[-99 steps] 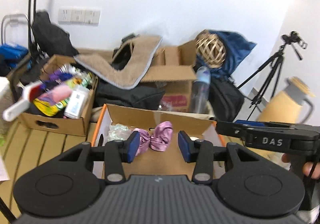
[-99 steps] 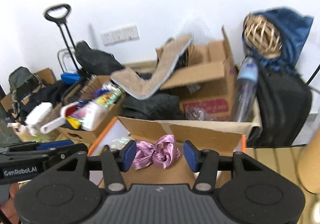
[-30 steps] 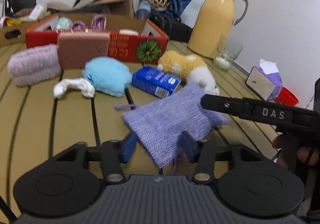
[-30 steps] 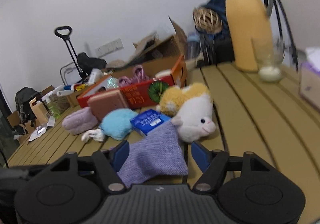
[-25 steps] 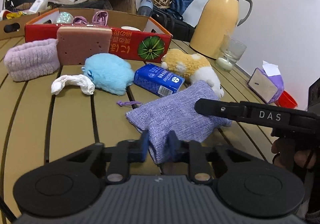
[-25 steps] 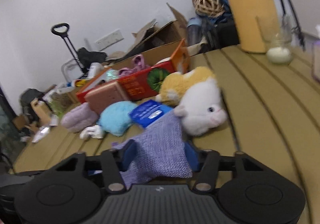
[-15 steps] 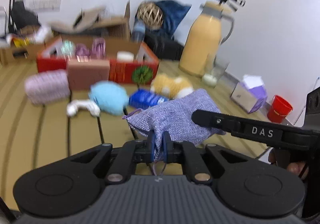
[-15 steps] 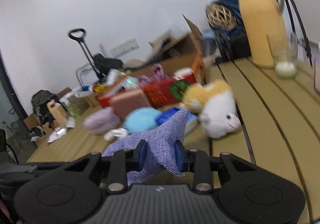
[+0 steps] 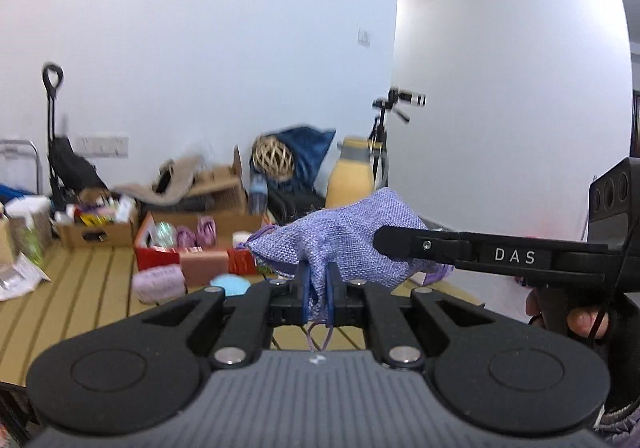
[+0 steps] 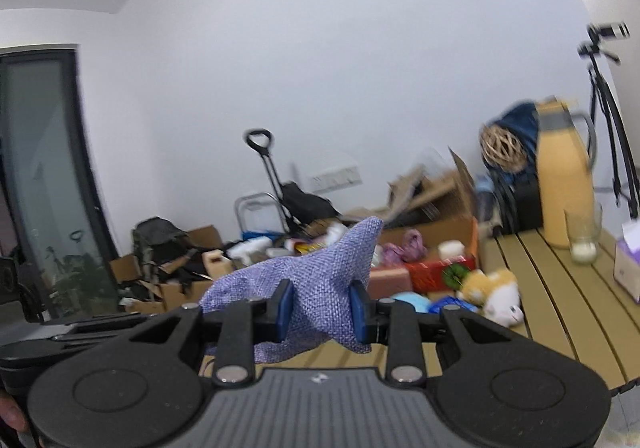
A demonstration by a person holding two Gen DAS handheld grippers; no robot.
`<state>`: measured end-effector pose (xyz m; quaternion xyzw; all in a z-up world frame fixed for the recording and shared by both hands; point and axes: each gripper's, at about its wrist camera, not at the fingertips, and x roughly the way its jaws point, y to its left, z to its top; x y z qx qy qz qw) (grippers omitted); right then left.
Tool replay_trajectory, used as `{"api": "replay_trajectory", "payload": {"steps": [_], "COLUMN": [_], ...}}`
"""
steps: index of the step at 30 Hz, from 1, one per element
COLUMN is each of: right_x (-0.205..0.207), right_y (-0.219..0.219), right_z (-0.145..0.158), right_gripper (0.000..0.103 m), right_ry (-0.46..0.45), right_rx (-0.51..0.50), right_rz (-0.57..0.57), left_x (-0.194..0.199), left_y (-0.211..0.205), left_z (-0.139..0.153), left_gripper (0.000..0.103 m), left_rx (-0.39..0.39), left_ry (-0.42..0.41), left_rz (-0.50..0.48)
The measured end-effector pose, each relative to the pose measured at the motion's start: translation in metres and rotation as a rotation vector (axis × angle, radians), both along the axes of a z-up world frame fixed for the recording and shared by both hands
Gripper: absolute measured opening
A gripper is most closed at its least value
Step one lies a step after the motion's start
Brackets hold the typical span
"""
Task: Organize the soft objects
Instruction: 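Carry the lavender pouch over the cardboard box and open both grippers to drop it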
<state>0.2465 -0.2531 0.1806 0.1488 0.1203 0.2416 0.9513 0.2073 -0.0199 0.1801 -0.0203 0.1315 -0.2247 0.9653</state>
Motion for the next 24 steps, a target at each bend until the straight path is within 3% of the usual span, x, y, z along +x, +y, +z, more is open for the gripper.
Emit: {"api": "replay_trajectory", "payload": {"steps": [5, 11, 17, 24], "right_x": [-0.045, -0.081, -0.086, -0.074], "right_y": [0.016, 0.014, 0.005, 0.008], "right_z": [0.036, 0.061, 0.073, 0.108], "right_gripper": [0.029, 0.029, 0.029, 0.029], "right_ry": [-0.044, -0.030, 0.023, 0.047], "right_rx": [-0.020, 0.008, 0.041, -0.004], "right_rz": [0.008, 0.037, 0.064, 0.075], "left_x": [-0.042, -0.079, -0.080, -0.069], "left_y": [0.013, 0.013, 0.019, 0.022], "left_z": [0.025, 0.045, 0.059, 0.096], "left_gripper": [0.009, 0.009, 0.009, 0.008], "left_rx": [-0.020, -0.001, -0.009, 0.004], "left_ry": [-0.023, -0.042, 0.003, 0.021], "left_rz": [0.004, -0.009, -0.029, -0.046]}}
